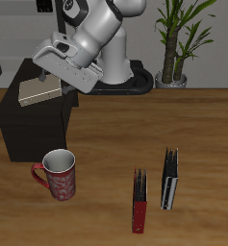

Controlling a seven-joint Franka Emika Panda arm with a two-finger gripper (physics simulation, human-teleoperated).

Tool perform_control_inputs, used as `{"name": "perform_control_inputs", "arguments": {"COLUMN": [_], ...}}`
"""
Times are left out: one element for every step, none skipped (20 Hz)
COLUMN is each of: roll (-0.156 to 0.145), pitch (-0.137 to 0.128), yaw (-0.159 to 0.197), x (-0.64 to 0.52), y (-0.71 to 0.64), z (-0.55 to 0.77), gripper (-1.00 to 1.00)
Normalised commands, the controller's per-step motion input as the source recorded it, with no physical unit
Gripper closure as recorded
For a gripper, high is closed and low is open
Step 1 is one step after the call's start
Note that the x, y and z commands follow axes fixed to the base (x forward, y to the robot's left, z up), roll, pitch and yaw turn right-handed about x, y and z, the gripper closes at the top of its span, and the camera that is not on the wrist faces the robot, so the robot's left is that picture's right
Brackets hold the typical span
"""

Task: Place the yellow book flat on top of the shelf

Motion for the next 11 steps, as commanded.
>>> {"name": "perform_control_inputs", "arguments": {"roll": [0.054, 0.115, 0.132, 0.0, 0.117, 0.099, 0.072, 0.053, 0.059, 0.058, 0.066], "pitch": [0.019, -0.011, -0.001, 0.0, -0.003, -0.002, 0.002, 0.002, -0.003, -0.005, -0.013], "yaw": [-0.091, -0.163, -0.164, 0.0, -0.111, -0.062, -0.014, -0.006, -0.013, -0.019, -0.038], "x": [0.06, -0.17, 0.1, -0.11, 0.1, 0.04, 0.06, 0.03, 0.01, 0.02, -0.04], "y": [0.2, 0.37, 0.33, 0.06, 0.32, 0.32, 0.24, 0.23, 0.22, 0.24, 0.24], "z": [-0.23, -0.07, -0.13, -0.01, -0.05, -0.05, -0.03, -0.02, 0.0, 0.02, 0.04], "gripper": [-1.0, -1.0, -1.0, -1.0, -1.0, -1.0, -1.0, -1.0, -1.0, -1.0, -1.0]}}
